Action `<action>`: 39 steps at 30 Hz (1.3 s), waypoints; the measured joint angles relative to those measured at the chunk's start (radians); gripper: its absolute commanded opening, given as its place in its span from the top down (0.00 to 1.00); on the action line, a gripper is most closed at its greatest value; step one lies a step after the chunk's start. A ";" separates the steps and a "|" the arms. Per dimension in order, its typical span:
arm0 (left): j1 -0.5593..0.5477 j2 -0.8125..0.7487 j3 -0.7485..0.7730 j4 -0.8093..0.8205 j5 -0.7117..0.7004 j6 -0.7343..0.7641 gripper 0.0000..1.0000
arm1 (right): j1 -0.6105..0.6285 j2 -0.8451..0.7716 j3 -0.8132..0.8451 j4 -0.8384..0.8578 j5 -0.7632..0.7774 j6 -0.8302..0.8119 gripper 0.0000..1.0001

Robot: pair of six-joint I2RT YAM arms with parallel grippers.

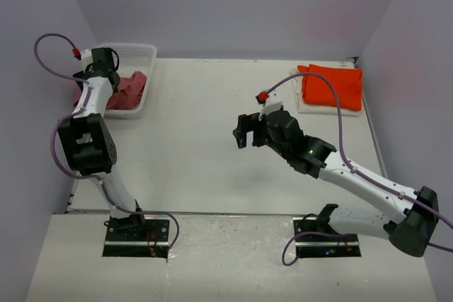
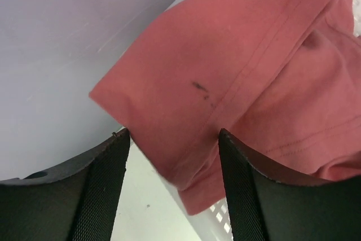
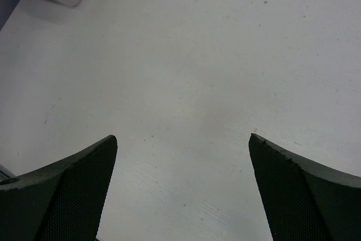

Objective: Fold and stack the t-shirts
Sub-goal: Grab crumpled tshirt from bin with the left arm

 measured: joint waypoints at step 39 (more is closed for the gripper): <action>-0.311 -0.553 0.489 0.155 0.963 0.076 1.00 | 0.001 0.303 0.123 -0.091 0.220 0.101 0.01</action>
